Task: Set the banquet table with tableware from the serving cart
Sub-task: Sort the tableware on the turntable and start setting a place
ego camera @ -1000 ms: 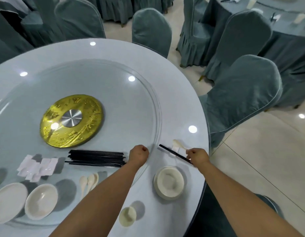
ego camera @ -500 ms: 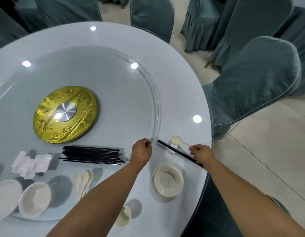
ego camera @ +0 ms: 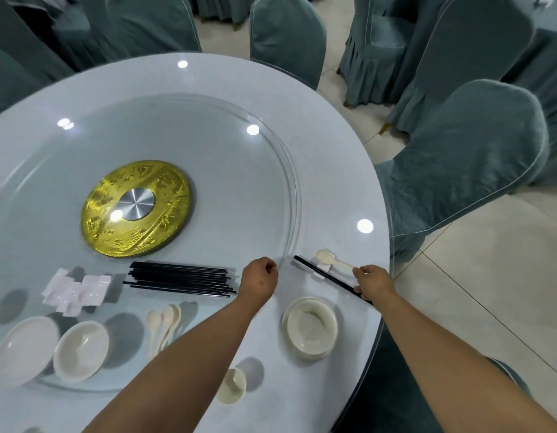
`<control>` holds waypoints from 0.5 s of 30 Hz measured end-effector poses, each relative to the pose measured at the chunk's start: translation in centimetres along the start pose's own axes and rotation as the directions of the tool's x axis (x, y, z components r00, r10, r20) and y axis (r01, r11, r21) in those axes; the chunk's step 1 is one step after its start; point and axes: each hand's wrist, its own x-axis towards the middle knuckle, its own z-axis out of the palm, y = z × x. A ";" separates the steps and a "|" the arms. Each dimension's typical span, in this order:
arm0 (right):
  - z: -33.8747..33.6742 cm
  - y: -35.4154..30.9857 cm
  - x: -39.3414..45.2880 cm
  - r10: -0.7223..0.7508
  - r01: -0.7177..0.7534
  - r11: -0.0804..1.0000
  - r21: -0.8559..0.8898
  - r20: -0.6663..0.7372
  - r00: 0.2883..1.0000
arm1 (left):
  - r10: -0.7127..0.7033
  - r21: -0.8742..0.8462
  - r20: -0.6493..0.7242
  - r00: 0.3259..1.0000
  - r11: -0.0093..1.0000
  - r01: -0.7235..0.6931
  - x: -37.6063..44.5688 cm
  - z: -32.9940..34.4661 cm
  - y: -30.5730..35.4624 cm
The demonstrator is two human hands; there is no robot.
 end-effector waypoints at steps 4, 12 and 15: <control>0.1 -0.4 -1.6 -0.057 0.055 0.996 -0.068 -0.030 0.998 | -0.005 0.023 0.064 0.998 1.000 0.004 -1.3 -1.3 -0.6; 3.2 -1.9 -8.1 -0.208 0.207 0.971 -0.118 0.005 0.978 | -0.018 0.031 0.220 0.975 0.999 0.011 -6.3 -4.7 -4.6; 5.2 -1.5 -11.2 -0.259 0.263 0.956 -0.128 0.049 0.965 | -0.051 0.023 0.262 0.964 0.999 0.046 -8.7 -5.8 -7.4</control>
